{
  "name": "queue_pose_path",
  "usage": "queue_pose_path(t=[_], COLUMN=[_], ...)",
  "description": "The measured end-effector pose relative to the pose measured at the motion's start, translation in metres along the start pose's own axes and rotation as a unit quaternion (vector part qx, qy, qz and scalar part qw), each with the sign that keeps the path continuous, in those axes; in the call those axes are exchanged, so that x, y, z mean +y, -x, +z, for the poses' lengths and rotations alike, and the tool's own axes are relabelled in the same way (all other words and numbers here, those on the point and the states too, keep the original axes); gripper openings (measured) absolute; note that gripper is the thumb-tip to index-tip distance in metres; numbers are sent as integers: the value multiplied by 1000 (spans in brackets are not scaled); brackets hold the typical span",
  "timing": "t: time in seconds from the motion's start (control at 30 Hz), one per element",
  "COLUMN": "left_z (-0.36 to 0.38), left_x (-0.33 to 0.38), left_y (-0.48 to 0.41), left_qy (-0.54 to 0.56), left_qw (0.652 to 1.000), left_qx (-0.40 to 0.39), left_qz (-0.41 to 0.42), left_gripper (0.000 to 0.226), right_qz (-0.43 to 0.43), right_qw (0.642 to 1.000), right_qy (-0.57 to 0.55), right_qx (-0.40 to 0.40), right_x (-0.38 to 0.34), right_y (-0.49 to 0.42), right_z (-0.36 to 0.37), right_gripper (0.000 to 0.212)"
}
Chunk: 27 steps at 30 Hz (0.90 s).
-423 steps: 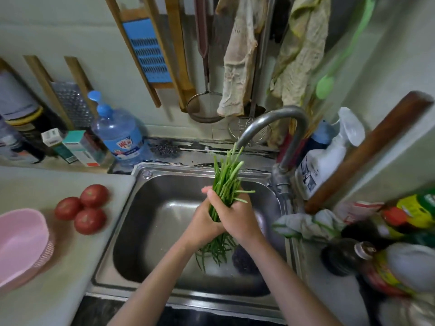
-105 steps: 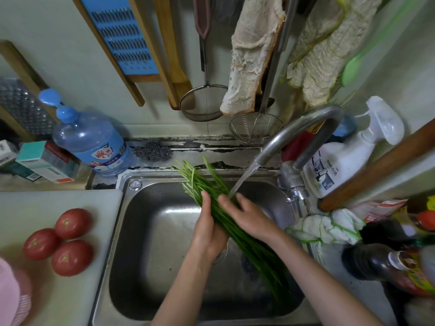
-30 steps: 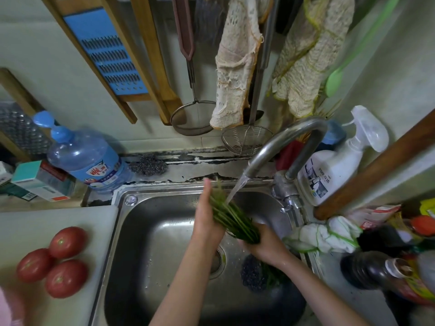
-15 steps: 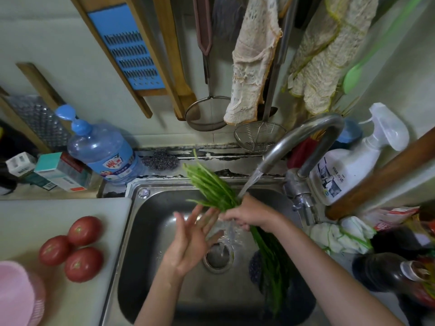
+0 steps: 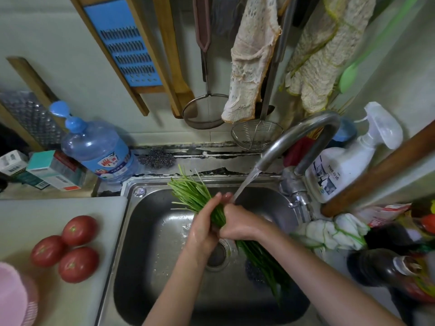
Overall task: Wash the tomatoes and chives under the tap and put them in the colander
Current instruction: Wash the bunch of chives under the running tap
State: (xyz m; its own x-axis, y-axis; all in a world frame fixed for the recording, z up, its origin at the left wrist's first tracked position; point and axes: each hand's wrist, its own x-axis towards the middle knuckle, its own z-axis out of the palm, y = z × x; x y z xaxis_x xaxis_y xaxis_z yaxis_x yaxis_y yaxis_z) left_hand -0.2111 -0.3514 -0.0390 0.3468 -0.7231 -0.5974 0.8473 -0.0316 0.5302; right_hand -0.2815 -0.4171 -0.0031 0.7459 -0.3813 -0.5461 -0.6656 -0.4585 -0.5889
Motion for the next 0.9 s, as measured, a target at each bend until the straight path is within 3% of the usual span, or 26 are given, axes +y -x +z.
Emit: queue_pose_path(t=[0.2,0.3,0.47,0.53,0.6,0.67,0.7,0.77,0.83,0.9], left_z=[4,-6,-6,-13,-18,-20,-19,-20,-22,-23], left_x=[19,25,21,21,20,17,16,13,11,6], left_y=[-11,-14,-12,-13,-13,-11,-8,-5,-6,-10], left_qy=[164,220,262,274,282,277,272,266,253,231], left_qw=[984,969,954,951,947,947,947,947,950,958], left_qx=[49,86,129,127,126,123,122,122,117,108], left_qz=[46,65,65,70,83,104,116,135,137,127], left_gripper=[31,32,35,34,33,34,33,30,28,30], right_qz=[-87,-85,-71,-30,6,9,6,-2,-9,-69], right_qw=[986,973,968,987,997,962,951,967,987,981], right_qy=[72,132,154,105,-75,-236,-265,-230,-159,-145], right_qx=[126,168,184,122,-24,-140,-157,-113,-9,106], right_x=[16,35,36,36,43,52,57,59,51,27], right_y=[7,9,-10,-22,-29,-27,-24,-16,-11,-8], right_z=[11,17,13,7,-1,-8,-9,-8,3,25], right_gripper=[45,50,24,27,24,18,19,35,68,77])
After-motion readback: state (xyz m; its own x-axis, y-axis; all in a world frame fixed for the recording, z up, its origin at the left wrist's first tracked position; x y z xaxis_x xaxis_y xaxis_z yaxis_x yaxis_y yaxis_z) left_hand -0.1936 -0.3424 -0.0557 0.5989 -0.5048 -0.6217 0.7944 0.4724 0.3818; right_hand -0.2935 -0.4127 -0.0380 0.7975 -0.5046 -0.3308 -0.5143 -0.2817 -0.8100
